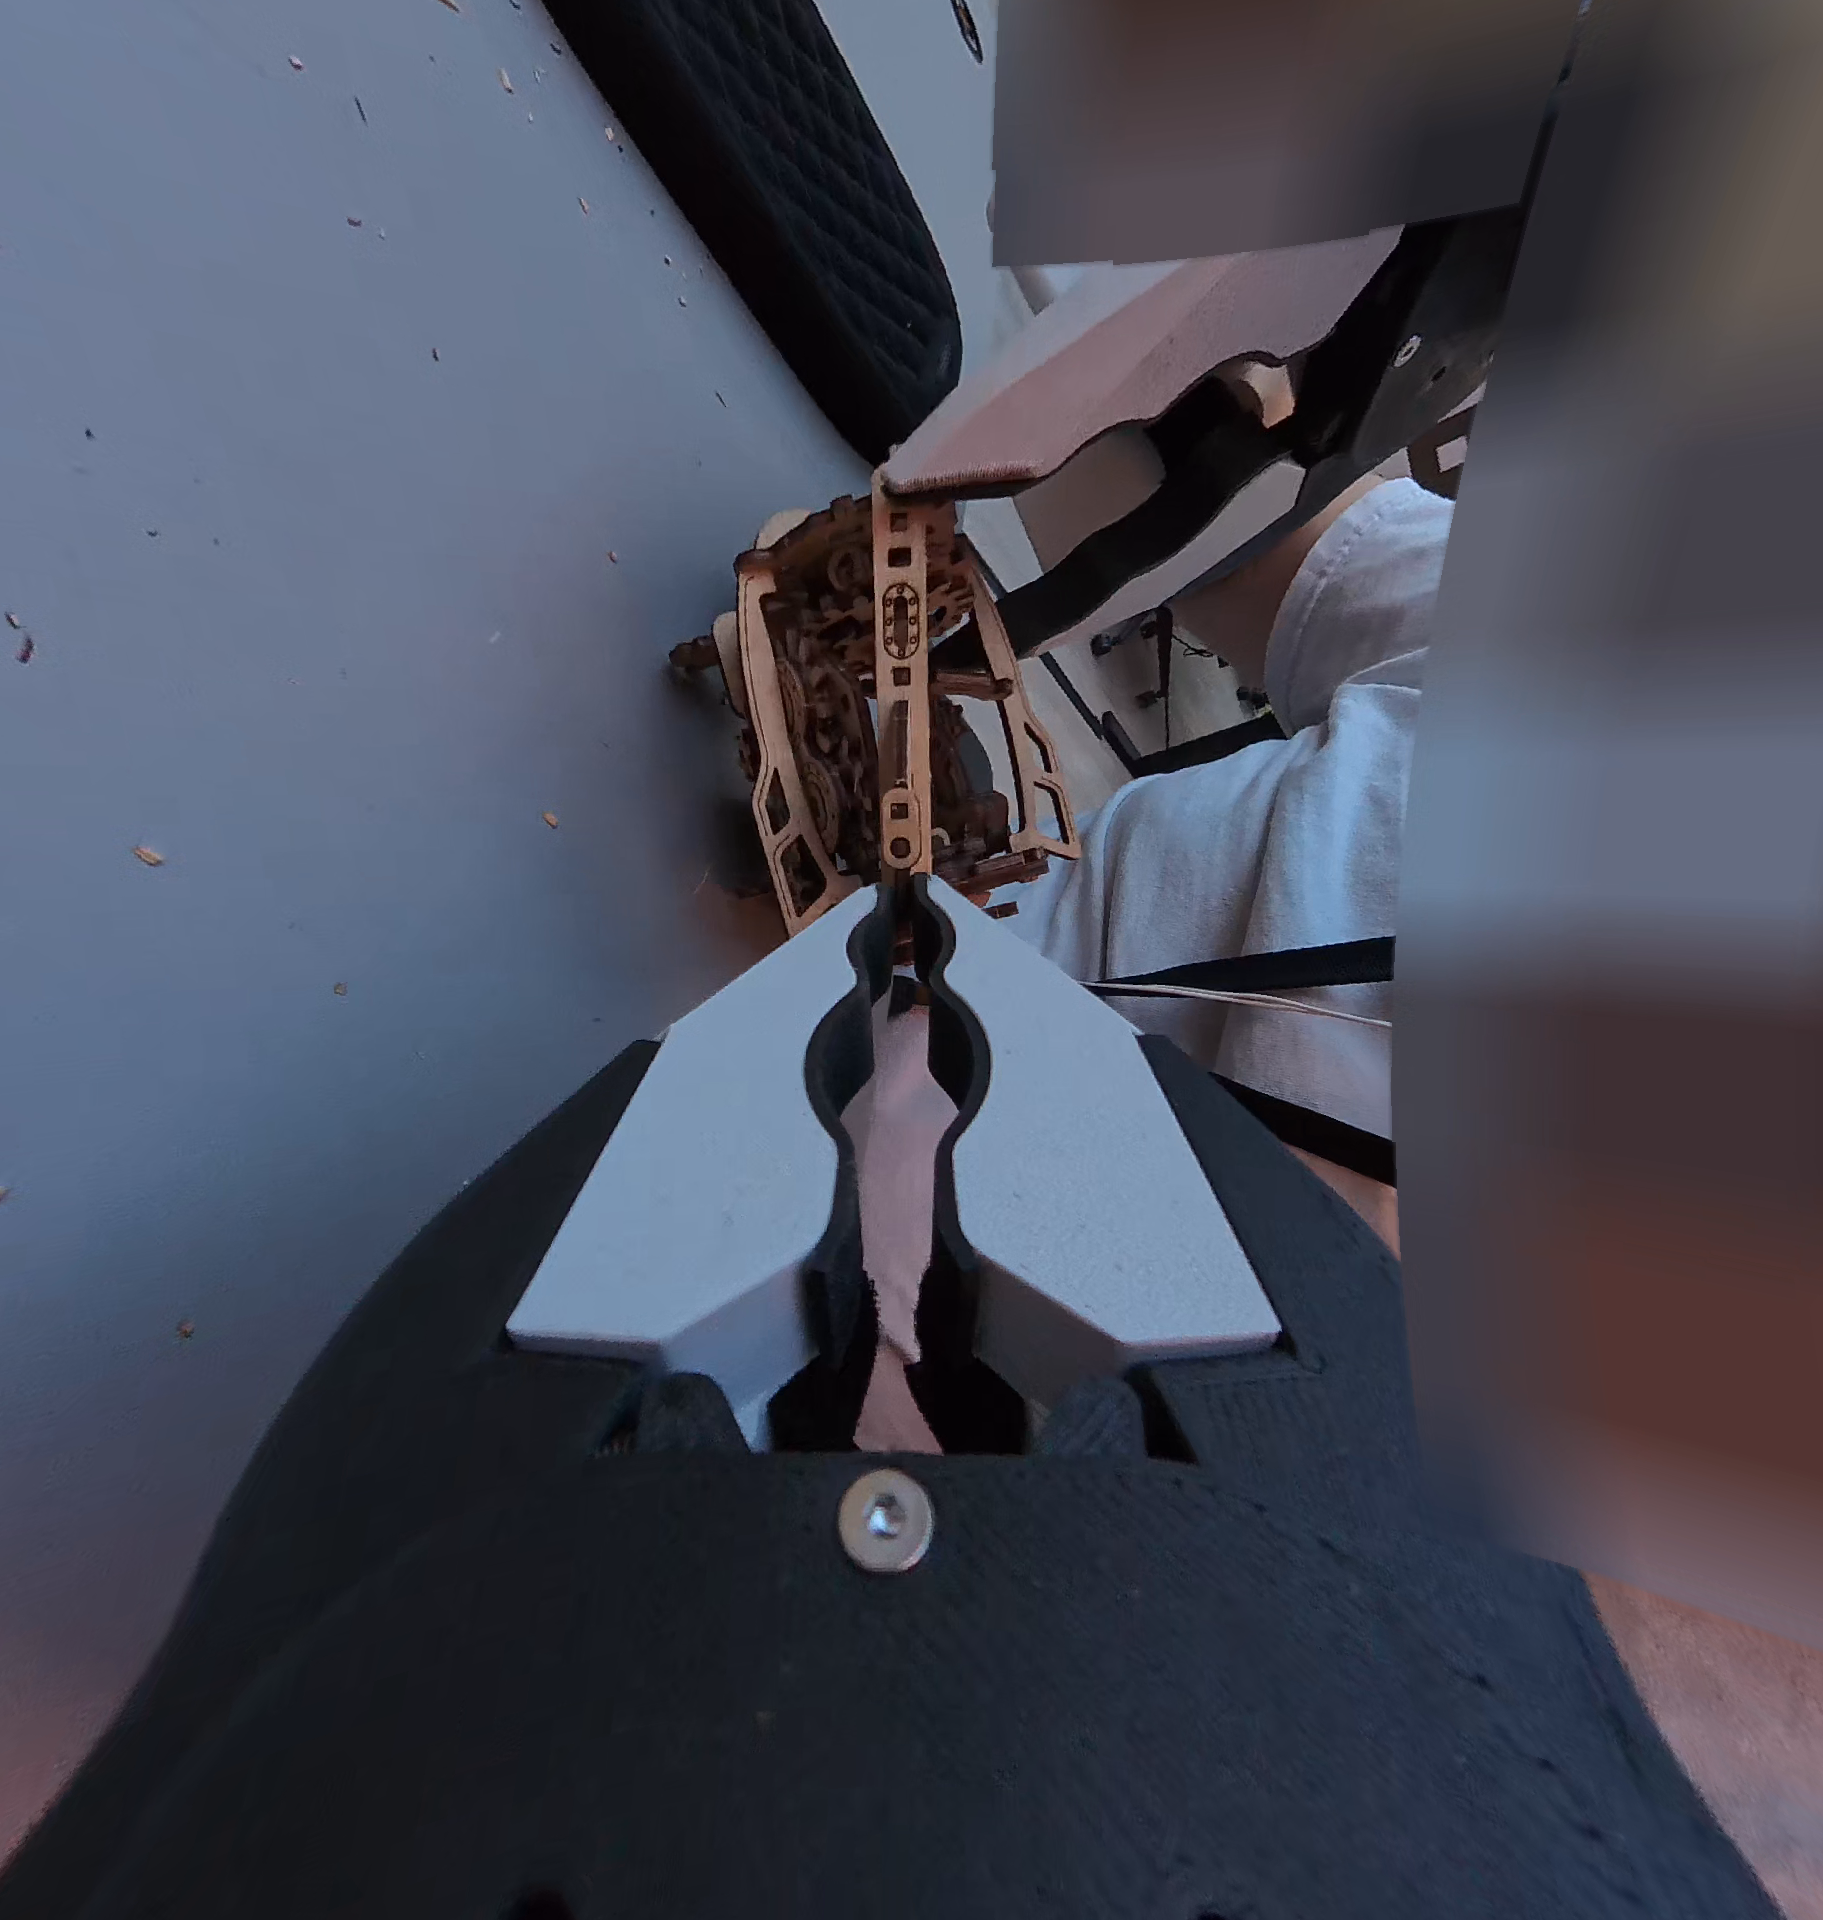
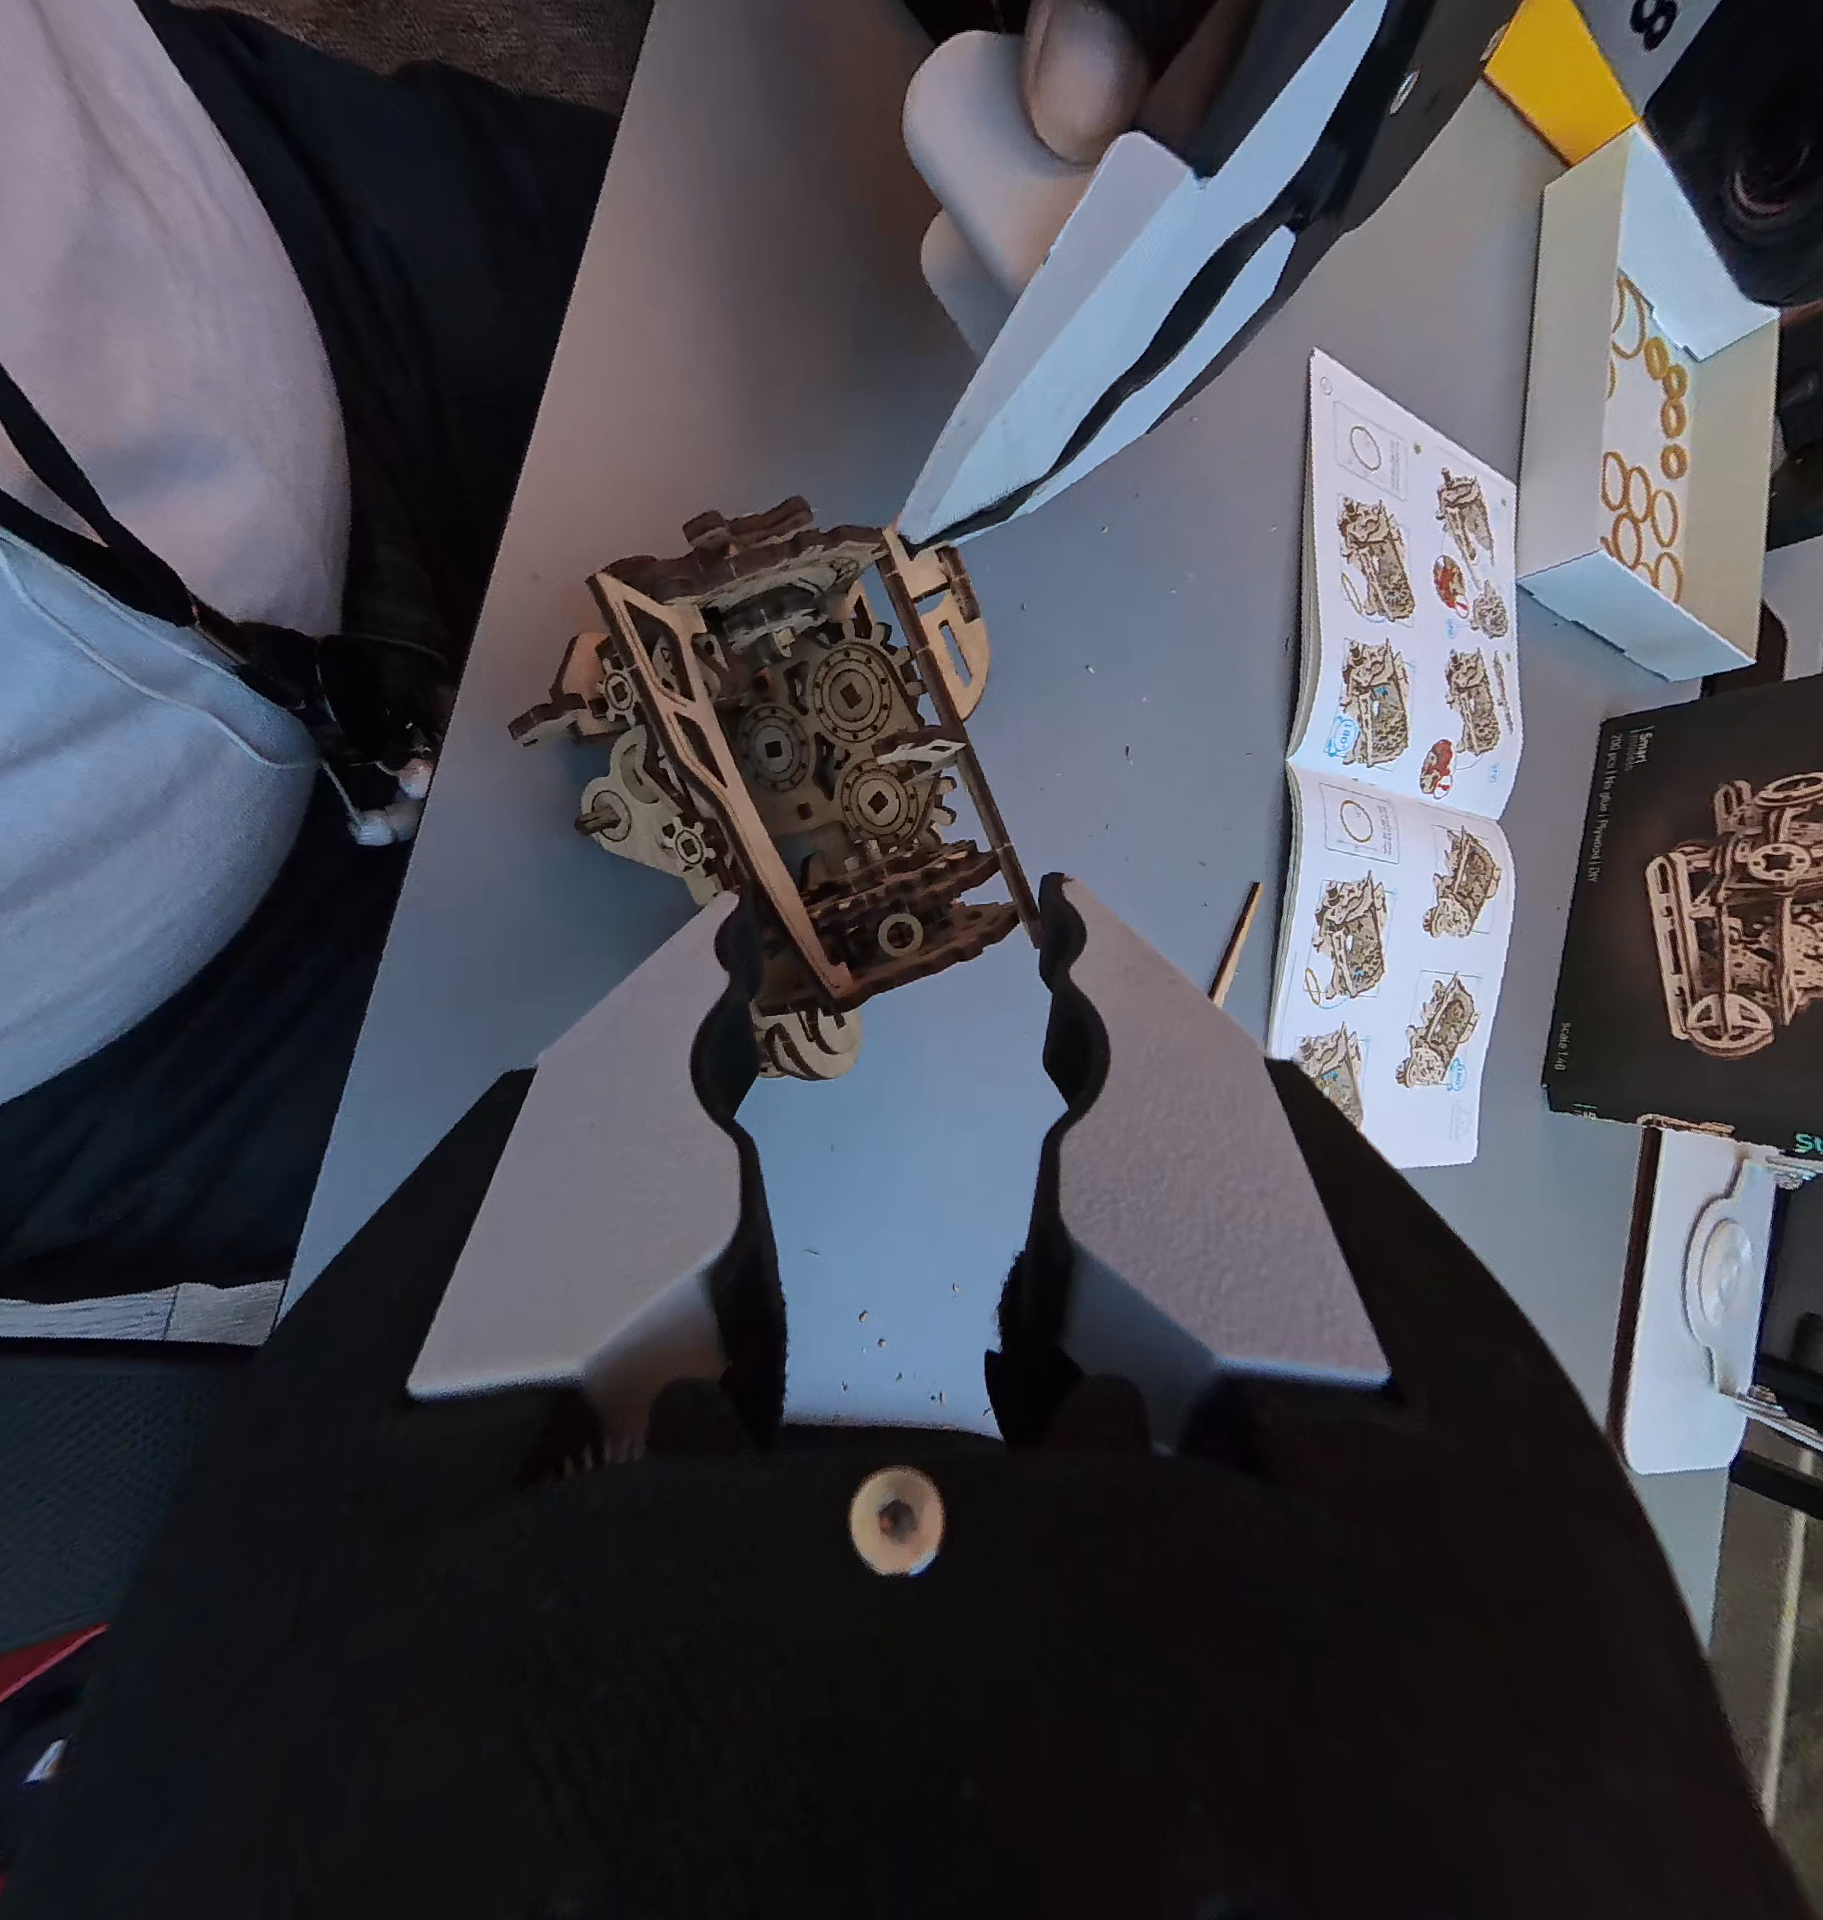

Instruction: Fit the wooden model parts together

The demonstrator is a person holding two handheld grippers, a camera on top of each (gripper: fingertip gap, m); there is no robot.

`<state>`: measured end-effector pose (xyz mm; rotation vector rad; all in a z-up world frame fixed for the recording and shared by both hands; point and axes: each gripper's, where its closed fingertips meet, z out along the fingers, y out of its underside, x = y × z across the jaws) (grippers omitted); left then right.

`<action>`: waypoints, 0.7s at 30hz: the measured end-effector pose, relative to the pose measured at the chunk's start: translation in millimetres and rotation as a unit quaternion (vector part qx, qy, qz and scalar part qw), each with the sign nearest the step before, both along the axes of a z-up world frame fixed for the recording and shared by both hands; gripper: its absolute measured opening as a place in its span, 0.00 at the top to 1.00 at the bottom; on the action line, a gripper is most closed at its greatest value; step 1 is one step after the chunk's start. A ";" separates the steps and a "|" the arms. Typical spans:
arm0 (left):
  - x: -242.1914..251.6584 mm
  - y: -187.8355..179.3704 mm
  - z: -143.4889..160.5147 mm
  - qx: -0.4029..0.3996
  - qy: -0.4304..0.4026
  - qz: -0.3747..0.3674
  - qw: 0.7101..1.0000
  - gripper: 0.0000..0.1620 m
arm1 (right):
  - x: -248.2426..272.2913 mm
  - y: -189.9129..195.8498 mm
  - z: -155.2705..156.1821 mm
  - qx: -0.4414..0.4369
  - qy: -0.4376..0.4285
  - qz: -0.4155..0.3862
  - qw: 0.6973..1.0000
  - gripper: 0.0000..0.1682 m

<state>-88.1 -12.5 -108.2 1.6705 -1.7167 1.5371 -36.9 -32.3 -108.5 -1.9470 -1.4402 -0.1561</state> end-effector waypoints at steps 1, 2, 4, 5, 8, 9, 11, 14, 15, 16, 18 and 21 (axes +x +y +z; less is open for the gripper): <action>0.6 0.8 -0.1 0.005 0.000 0.001 1.000 1.00 | 0.4 0.6 0.1 -0.003 -0.001 -0.002 1.000 0.69; 0.7 1.3 -0.3 0.008 0.002 0.002 1.000 1.00 | 0.5 1.1 0.0 -0.005 -0.002 -0.003 1.000 0.69; 0.9 3.3 -0.5 0.012 0.004 0.002 1.000 1.00 | 0.3 3.0 0.3 -0.004 0.001 -0.007 1.000 0.69; 1.3 5.1 -0.3 0.011 0.006 0.004 1.000 1.00 | 0.7 4.8 0.5 -0.003 0.005 -0.014 1.000 0.69; 1.9 12.2 0.8 0.008 0.010 0.006 1.000 1.00 | 1.5 10.6 0.4 -0.002 0.021 -0.036 0.999 0.68; 2.8 15.7 1.0 0.011 0.010 0.007 1.000 1.00 | 2.3 13.4 0.4 0.000 0.024 -0.045 0.999 0.68; 5.7 23.4 1.7 0.017 0.010 0.005 1.000 1.00 | 3.5 18.9 0.3 0.007 0.022 -0.061 0.998 0.68; 14.4 36.3 2.2 0.031 0.013 0.003 0.999 1.00 | 11.1 29.1 0.0 0.021 0.007 -0.094 0.995 0.68; 17.6 40.4 2.5 0.035 0.016 -0.003 0.999 1.00 | 13.3 32.1 0.1 0.024 0.004 -0.103 0.994 0.68; 20.9 44.4 2.7 0.040 0.020 -0.010 0.999 1.00 | 16.4 35.5 0.5 0.027 0.002 -0.115 0.993 0.68; 28.8 52.3 2.8 0.052 0.024 -0.023 0.998 1.00 | 22.4 41.5 0.6 0.029 0.000 -0.137 0.990 0.68; 35.1 58.2 3.4 0.055 0.036 -0.043 0.997 1.00 | 26.7 45.5 0.6 0.027 0.011 -0.148 0.989 0.68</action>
